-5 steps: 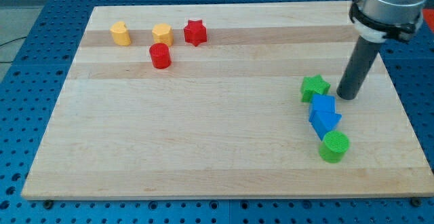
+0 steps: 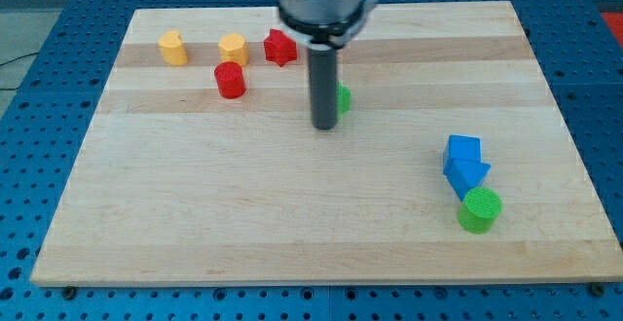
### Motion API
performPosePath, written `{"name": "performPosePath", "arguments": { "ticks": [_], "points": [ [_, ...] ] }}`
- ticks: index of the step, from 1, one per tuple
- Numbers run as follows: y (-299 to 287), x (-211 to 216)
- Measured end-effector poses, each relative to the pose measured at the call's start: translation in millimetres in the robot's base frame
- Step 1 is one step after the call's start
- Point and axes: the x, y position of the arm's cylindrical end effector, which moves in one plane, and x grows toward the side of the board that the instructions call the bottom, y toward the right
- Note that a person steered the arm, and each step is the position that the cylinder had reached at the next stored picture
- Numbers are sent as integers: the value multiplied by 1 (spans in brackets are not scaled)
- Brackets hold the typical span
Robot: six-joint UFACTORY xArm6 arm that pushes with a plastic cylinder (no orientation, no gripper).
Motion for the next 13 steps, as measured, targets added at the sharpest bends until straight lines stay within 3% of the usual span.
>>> {"name": "performPosePath", "arguments": {
  "ticks": [1, 2, 3, 4, 6, 8, 11, 13],
  "points": [
    [21, -13],
    [9, -55],
    [13, -17],
    [-27, -9],
    [5, -56],
    [-33, -11],
    [-29, -83],
    [-27, -104]
  ]
}}
